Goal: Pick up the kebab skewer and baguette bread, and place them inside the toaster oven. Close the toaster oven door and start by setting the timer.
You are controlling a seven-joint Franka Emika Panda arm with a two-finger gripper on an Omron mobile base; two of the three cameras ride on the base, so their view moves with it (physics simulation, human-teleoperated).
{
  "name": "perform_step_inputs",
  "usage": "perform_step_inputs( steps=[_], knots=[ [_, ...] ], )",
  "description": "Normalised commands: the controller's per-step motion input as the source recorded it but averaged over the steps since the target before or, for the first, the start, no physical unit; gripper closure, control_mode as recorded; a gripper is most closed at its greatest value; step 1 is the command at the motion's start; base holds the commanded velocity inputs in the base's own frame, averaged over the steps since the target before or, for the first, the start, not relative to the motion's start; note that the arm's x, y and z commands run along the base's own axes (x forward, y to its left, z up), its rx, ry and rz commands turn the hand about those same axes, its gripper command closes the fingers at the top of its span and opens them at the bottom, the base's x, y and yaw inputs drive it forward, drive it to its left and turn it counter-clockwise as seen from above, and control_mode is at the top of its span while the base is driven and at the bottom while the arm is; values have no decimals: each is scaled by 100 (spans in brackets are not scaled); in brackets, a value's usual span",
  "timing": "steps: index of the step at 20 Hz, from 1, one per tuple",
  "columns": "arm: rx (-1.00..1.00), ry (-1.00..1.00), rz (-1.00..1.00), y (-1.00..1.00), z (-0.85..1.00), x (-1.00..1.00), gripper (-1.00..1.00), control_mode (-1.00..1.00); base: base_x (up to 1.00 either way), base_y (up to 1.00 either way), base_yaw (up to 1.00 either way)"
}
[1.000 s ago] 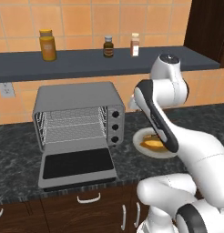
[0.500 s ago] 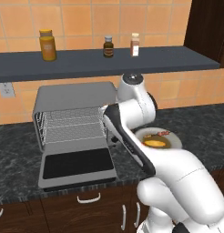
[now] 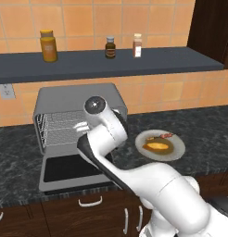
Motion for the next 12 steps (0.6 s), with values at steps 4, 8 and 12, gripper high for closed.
perform_step_inputs(
  steps=[4,8,12],
  knots=[
    [-6,-6,21,40,-33,30,-100,-100,0,0,0],
    [-2,-22,14,18,-45,32,-100,-100,0,0,0],
    [2,-30,2,1,-28,32,-100,-100,0,0,0]
  ],
)
